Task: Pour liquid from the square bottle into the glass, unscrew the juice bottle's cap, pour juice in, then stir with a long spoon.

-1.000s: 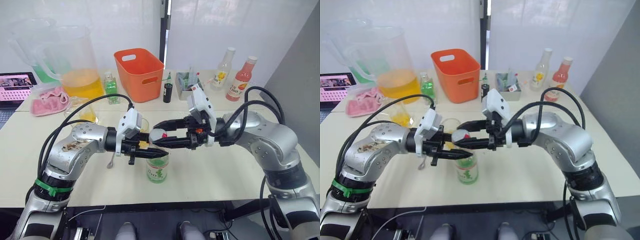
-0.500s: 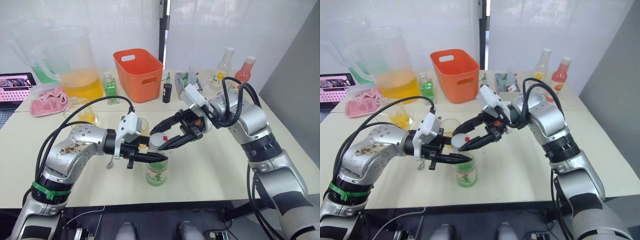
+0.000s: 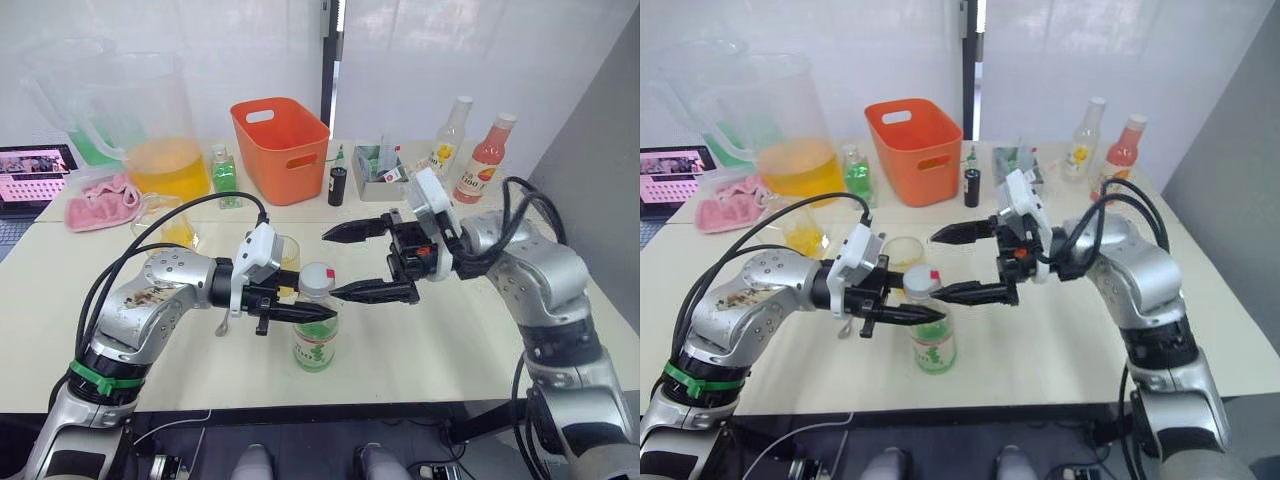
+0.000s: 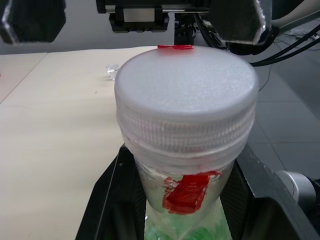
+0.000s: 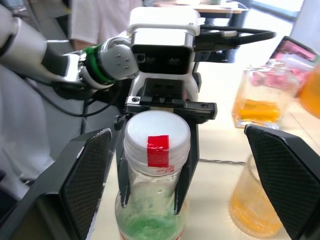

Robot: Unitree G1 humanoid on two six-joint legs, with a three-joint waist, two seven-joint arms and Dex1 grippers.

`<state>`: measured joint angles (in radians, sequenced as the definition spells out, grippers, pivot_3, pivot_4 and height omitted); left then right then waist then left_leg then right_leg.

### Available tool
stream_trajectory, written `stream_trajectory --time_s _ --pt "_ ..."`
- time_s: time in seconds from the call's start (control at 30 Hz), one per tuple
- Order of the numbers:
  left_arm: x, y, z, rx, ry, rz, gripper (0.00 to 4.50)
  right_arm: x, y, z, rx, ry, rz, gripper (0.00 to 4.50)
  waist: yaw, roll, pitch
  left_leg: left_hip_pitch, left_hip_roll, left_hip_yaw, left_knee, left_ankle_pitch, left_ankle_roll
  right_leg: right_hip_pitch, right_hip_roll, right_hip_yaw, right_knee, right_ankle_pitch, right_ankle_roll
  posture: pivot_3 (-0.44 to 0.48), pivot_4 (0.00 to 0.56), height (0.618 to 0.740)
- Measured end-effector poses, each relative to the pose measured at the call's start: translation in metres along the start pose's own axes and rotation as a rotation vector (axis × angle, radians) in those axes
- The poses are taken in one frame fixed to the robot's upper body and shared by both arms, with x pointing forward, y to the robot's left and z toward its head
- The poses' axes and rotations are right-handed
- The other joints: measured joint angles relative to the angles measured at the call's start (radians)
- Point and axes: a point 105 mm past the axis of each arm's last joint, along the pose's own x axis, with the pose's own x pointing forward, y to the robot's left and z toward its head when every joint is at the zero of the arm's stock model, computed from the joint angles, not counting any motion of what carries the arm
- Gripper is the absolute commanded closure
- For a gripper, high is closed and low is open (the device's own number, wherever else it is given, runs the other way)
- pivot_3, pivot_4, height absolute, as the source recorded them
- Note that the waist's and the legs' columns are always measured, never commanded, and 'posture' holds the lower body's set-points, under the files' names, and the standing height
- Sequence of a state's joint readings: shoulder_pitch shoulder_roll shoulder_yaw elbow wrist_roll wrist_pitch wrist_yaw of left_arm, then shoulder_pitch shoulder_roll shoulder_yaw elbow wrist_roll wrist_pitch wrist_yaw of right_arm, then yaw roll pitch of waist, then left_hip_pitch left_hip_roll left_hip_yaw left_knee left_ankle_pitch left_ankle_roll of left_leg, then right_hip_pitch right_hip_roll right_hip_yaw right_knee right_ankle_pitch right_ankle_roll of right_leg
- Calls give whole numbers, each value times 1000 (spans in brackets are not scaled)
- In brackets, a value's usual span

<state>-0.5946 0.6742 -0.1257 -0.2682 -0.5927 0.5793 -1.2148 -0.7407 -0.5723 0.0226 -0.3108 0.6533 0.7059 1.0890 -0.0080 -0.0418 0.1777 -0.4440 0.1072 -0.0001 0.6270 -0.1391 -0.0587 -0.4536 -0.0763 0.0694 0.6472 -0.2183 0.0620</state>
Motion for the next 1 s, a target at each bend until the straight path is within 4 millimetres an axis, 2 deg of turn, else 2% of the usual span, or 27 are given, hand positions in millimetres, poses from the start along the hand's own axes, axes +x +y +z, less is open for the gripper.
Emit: stream_trajectory --time_s 0.1,0.23,0.37,0.57,0.67,0.87,1.0 --pt "2 0 -1 2 -5 -6 3095 1 9 6 2 -43 -105 0 3 0 0 0 0 0 0 0 0 1 0 0 0 0 0 0 150 703" --pt "3 5 -1 -8 -12 -13 3097 6 23 7 29 -43 -151 0 7 0 0 1 0 0 1 0 0 2 0 0 0 -2 -4 0 150 703" --pt "5 7 -2 -10 -19 -27 3097 13 30 2 68 -18 -186 0 8 0 0 4 0 0 1 0 0 7 0 0 -2 -3 -4 0 150 703" --pt "6 7 -2 -6 -19 -41 3098 16 29 -4 90 12 -253 0 10 0 0 4 0 -1 1 0 0 9 0 0 -4 -3 -4 0 150 703" --pt "6 6 -2 -4 -18 -45 3099 16 28 -8 100 31 -271 809 10 0 0 5 0 -1 1 0 0 9 0 0 -4 -3 -4 0 150 703" --pt "6 6 -2 -3 -15 -47 3099 19 33 -13 106 58 -248 2761 10 0 0 5 0 -1 1 0 0 9 0 0 -4 -3 -4 0 150 703" --pt "7 6 -2 -2 -14 -46 3099 19 33 -13 107 59 -240 2799 10 0 0 5 0 -1 1 0 0 10 0 0 -5 -3 -4 0 150 703"
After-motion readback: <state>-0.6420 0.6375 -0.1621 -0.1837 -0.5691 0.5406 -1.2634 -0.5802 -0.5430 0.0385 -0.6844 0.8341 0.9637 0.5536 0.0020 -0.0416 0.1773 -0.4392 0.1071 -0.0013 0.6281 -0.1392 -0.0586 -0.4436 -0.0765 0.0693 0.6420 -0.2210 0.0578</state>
